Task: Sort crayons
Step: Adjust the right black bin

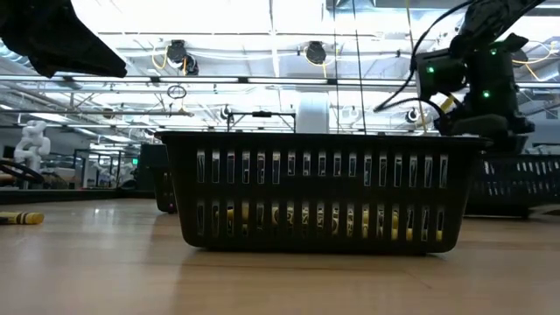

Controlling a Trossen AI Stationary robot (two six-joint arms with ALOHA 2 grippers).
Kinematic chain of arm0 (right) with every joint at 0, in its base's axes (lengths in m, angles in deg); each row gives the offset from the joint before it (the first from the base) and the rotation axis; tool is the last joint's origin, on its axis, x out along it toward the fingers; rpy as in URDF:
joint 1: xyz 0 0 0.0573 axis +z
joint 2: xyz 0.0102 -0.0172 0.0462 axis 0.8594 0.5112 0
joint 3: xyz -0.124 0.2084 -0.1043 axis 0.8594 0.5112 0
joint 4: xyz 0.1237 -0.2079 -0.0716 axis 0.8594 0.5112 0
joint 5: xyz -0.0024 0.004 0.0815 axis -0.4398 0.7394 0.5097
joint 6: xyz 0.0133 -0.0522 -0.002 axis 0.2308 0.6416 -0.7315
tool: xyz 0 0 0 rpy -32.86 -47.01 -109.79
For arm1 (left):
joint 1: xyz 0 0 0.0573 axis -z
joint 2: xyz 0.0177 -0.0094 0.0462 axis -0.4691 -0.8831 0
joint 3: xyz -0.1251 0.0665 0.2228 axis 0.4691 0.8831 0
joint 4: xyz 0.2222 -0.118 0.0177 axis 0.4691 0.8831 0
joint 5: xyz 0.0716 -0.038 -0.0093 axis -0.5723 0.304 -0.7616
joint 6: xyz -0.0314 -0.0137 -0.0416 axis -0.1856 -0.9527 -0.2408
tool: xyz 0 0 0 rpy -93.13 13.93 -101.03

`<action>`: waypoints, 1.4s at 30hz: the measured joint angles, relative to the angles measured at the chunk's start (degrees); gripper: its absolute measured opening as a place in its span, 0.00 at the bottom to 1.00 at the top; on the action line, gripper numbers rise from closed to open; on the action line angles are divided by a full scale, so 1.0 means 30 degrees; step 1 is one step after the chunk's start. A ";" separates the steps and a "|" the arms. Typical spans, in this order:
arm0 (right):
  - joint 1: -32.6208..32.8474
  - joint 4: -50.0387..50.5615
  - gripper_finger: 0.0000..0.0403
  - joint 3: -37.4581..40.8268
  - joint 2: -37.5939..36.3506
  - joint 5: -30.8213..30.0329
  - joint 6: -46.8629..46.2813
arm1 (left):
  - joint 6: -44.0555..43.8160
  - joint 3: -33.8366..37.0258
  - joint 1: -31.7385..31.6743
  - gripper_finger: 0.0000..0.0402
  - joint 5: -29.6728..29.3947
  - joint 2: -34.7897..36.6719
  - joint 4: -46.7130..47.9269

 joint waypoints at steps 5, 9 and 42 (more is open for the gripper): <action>-0.0041 -0.0621 0.00 -0.0210 -0.0060 0.2070 0.1061 | -0.0044 0.0000 0.0000 0.32 0.0000 0.0000 0.0003; -0.0041 -0.1413 0.00 -0.0383 -0.0081 0.2416 0.1750 | -0.0051 0.0000 0.0000 0.32 0.0000 0.0000 -0.0001; 0.1723 -0.1751 0.00 -0.0368 -0.0082 0.1688 0.2383 | -0.0051 0.0000 0.0000 0.32 0.0044 -0.0007 -0.0168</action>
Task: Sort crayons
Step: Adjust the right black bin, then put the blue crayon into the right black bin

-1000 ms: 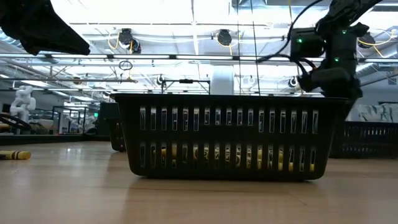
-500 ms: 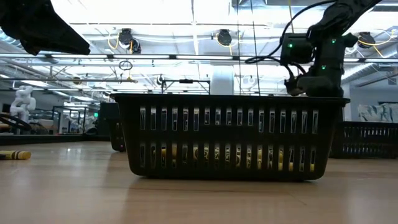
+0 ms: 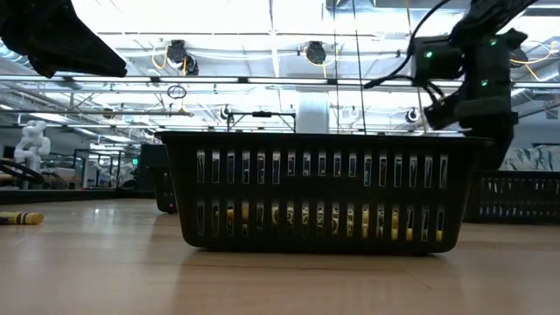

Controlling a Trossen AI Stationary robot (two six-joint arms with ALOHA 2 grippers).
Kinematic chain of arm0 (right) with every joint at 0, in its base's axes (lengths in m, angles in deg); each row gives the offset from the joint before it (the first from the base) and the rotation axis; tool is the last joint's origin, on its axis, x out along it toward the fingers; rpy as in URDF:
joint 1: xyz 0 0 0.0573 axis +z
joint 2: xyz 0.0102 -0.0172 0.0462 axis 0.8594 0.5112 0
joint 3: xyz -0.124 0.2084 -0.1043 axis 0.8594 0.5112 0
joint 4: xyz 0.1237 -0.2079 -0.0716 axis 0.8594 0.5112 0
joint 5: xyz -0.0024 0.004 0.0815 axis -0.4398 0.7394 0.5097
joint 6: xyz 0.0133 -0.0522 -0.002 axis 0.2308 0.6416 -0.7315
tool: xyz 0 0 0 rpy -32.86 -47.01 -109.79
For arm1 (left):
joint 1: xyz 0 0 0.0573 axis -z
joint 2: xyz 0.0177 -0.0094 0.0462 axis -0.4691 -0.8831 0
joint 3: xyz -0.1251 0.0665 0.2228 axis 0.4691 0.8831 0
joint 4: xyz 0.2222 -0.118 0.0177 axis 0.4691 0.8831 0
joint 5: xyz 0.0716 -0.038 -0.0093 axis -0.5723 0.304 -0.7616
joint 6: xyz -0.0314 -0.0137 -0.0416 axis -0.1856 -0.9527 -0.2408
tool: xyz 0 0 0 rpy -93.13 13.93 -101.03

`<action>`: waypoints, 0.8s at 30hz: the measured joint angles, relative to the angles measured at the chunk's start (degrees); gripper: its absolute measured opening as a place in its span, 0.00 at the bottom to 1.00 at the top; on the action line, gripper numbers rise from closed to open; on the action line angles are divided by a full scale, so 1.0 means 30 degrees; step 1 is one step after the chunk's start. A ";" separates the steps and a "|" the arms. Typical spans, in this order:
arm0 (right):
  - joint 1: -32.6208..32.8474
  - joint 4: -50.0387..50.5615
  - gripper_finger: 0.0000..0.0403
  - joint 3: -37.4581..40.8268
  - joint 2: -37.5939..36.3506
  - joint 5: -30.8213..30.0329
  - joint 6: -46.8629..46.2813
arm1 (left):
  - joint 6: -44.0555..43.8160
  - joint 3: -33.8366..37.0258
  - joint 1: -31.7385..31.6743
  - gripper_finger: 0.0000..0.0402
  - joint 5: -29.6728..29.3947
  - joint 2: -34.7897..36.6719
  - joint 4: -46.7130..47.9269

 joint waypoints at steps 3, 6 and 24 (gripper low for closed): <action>0.0362 0.0041 0.00 0.0000 -0.0942 -0.1303 -0.0156 | 0.0000 0.0000 0.0000 0.32 -0.0015 0.0004 0.0000; 0.0206 -0.0576 0.00 0.0000 -0.1233 -0.2086 -0.0701 | 0.0007 0.0000 -0.0007 0.32 -0.0028 0.0006 0.0000; -0.6282 -0.1325 0.00 0.0000 0.4891 -0.0910 0.2415 | 0.0036 0.0000 -0.0003 0.32 -0.0073 0.0001 0.0022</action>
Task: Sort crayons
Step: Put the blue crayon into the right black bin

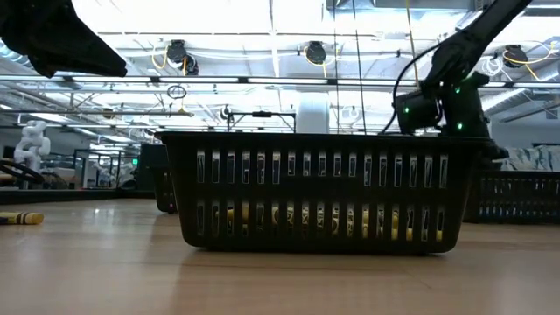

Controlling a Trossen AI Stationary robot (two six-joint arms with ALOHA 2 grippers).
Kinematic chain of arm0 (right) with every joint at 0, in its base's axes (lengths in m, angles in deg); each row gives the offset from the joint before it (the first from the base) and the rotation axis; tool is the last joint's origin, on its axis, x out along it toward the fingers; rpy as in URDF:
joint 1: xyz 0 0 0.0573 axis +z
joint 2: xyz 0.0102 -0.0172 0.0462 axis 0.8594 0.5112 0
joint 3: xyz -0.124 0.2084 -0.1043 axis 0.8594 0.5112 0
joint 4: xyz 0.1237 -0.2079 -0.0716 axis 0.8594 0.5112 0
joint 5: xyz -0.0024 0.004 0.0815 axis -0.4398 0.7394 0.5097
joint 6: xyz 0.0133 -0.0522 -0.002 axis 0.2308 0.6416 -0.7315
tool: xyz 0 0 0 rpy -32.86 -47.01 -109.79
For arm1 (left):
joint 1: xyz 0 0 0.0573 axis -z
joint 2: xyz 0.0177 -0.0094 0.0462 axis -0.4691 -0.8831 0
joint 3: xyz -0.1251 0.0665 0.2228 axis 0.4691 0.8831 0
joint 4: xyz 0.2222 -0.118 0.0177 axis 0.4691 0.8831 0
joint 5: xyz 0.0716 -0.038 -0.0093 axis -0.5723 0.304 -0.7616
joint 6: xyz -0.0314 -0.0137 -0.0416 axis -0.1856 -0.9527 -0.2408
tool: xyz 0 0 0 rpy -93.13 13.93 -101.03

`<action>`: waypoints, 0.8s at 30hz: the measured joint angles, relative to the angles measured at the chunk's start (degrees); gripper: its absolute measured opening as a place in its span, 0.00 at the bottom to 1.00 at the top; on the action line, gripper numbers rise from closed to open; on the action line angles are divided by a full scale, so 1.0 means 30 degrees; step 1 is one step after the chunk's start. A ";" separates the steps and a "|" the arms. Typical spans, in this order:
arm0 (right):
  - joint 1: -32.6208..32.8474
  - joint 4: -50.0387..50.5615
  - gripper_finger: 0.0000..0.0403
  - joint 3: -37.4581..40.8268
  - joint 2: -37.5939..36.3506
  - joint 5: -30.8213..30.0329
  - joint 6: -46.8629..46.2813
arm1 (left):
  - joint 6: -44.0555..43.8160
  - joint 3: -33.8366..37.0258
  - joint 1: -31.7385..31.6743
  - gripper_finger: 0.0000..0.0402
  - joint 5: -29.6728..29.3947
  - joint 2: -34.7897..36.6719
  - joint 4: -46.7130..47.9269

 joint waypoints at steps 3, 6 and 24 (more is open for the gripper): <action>-0.0221 -0.0111 0.00 -0.0018 0.0820 0.0311 0.0471 | 0.0010 0.0000 -0.0004 0.32 -0.0011 0.0007 0.0011; -0.0434 -0.0702 0.00 -0.0007 0.1382 0.0165 0.0826 | 0.0015 0.0000 0.0002 0.32 -0.0031 0.0007 0.0081; -0.0767 -0.5393 0.00 -0.0006 -0.0152 -0.2207 0.2139 | 0.0357 0.0000 -0.0004 0.32 -0.0015 0.0007 -0.0015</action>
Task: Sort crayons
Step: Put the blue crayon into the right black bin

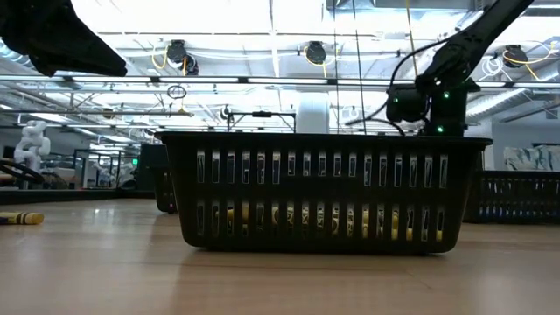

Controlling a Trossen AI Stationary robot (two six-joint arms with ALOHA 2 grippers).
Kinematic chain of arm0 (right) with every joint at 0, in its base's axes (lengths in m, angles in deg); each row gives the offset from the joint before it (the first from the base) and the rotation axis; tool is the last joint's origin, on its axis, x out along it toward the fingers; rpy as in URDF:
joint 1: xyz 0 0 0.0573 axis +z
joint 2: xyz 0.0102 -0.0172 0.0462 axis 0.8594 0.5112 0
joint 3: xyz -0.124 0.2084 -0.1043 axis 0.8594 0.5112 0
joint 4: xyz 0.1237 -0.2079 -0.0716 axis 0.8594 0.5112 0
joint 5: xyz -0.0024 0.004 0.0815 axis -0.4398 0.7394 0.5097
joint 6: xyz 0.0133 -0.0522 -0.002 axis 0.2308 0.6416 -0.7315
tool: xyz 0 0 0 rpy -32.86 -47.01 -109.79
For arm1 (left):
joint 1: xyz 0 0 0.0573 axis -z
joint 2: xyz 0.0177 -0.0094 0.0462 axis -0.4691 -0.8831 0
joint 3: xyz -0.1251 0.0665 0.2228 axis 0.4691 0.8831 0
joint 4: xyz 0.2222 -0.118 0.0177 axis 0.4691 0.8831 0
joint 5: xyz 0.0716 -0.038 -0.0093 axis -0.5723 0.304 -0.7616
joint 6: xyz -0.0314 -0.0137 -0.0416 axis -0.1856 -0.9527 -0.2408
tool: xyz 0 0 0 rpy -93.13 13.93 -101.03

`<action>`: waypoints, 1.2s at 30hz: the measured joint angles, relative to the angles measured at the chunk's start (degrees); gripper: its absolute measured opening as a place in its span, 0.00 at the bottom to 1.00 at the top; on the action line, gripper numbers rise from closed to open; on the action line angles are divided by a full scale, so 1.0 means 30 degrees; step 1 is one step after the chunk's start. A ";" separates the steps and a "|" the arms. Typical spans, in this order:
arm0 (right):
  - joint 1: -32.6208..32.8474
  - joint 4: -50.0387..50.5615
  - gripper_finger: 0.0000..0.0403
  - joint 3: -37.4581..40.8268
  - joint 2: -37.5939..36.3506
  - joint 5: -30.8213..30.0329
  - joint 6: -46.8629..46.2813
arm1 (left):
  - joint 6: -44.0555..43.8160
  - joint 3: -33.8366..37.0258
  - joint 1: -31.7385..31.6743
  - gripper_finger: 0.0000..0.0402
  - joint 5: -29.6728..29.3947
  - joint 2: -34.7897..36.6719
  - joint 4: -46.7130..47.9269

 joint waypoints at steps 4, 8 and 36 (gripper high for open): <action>0.0003 -0.0745 0.00 -0.0002 -0.0722 0.0179 0.0199 | 0.0000 0.0000 0.0000 0.32 0.0007 0.0000 -0.0052; 0.0094 -0.2093 0.00 -0.0001 -0.1518 0.0238 0.0308 | -0.0007 0.0000 0.0000 0.32 0.0022 0.0000 -0.0058; 1.6708 -2.1985 0.00 -0.0001 -0.0818 -0.7765 0.1631 | 0.4303 -0.0007 0.0000 0.32 -0.4944 -0.1738 -0.3084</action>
